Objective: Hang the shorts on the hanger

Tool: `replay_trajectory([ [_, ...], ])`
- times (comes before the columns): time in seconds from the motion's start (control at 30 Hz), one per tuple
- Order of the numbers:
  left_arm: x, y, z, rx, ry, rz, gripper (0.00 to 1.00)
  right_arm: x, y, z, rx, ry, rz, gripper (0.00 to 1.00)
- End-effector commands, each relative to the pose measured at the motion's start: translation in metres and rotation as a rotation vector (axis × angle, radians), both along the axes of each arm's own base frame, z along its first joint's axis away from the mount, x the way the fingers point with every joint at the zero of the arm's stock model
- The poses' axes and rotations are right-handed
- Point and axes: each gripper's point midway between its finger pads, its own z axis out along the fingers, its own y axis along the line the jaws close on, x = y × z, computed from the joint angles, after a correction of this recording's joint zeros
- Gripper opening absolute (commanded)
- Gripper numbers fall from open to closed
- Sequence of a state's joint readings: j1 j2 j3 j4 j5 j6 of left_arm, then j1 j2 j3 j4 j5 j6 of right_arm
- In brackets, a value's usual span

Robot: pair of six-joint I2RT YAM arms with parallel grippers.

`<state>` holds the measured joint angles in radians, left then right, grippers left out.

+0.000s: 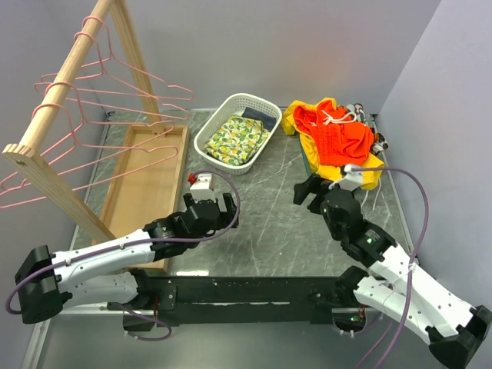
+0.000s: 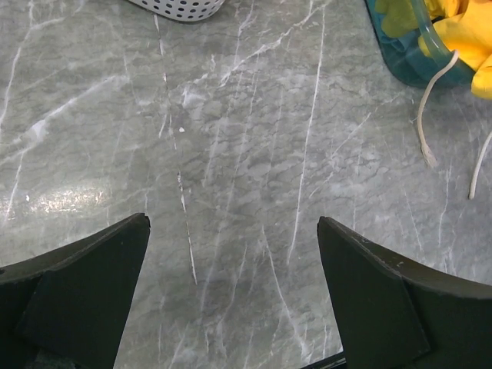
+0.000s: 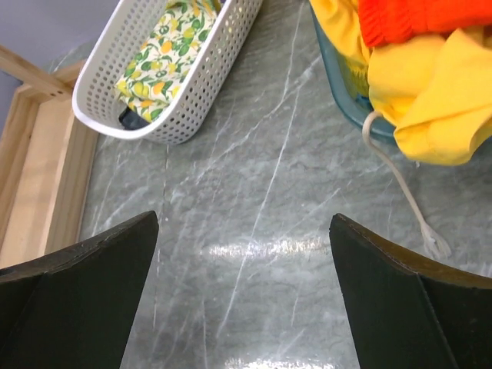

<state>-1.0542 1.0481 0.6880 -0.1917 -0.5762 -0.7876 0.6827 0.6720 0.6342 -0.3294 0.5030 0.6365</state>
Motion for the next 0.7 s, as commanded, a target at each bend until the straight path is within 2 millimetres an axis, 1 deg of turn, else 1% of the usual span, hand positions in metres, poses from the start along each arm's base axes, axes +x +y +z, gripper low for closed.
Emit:
replay_trajectory([
  [0.0,-0.001,-0.006,0.008,-0.023,-0.019,-0.026,0.97,0.014,-0.006,0.029,-0.053,-0.035,-0.054,1.00],
  [0.03,-0.002,-0.007,0.008,-0.017,-0.016,-0.037,0.96,0.019,-0.009,0.034,-0.068,-0.047,-0.075,1.00],
  [0.07,-0.001,-0.008,0.007,-0.016,-0.014,-0.036,0.96,0.028,-0.009,0.042,-0.098,-0.055,-0.087,1.00],
  [0.1,-0.002,-0.008,0.006,-0.015,-0.012,-0.039,0.96,0.037,-0.020,0.046,-0.110,-0.051,-0.138,1.00],
  [0.13,-0.002,-0.009,0.005,-0.011,-0.011,-0.049,0.97,0.045,-0.022,0.065,-0.090,-0.066,-0.149,1.00],
  [0.17,-0.003,-0.009,0.005,-0.004,-0.010,-0.052,0.96,0.057,-0.025,0.060,-0.110,-0.031,-0.164,1.00],
  [0.2,-0.003,-0.008,0.005,0.008,-0.005,-0.052,0.96,0.070,-0.049,0.064,-0.105,-0.018,-0.235,1.00],
  [0.23,-0.002,-0.007,0.005,0.019,-0.004,-0.044,0.96,0.079,-0.054,0.081,-0.080,-0.041,-0.248,1.00],
  [0.27,-0.002,-0.006,0.004,0.030,0.001,-0.041,0.96,0.091,-0.057,0.077,-0.072,-0.015,-0.247,1.00],
  [0.3,-0.001,-0.006,0.007,0.033,-0.003,-0.037,0.96,0.101,-0.073,0.083,-0.066,-0.023,-0.295,1.00],
  [0.33,-0.001,-0.003,0.005,0.047,0.006,-0.033,0.97,0.110,-0.080,0.100,-0.054,-0.049,-0.326,1.00],
  [0.37,0.000,-0.003,0.003,0.062,0.011,-0.023,0.96,0.122,-0.087,0.092,-0.068,-0.016,-0.365,1.00],
  [0.4,0.001,-0.004,0.005,0.063,0.012,-0.021,0.96,0.129,-0.091,0.090,-0.075,0.002,-0.384,1.00],
  [0.43,0.000,-0.001,0.000,0.089,0.029,-0.014,0.97,0.144,-0.097,0.090,-0.079,0.019,-0.407,1.00],
  [0.5,0.002,-0.001,0.003,0.094,0.031,0.000,0.96,0.157,-0.099,0.083,-0.096,0.050,-0.417,0.98],
  [0.53,0.002,0.001,0.002,0.098,0.038,0.007,0.97,0.169,-0.099,0.074,-0.121,0.077,-0.422,0.97],
  [0.6,0.001,0.000,0.003,0.091,0.038,0.003,0.96,0.181,-0.101,0.063,-0.148,0.100,-0.442,0.97],
  [0.63,0.000,0.000,0.006,0.082,0.034,-0.001,0.96,0.191,-0.100,0.048,-0.164,0.136,-0.440,0.97],
  [0.67,0.000,-0.001,0.007,0.070,0.028,-0.004,0.97,0.196,-0.099,0.040,-0.165,0.156,-0.435,0.96],
])
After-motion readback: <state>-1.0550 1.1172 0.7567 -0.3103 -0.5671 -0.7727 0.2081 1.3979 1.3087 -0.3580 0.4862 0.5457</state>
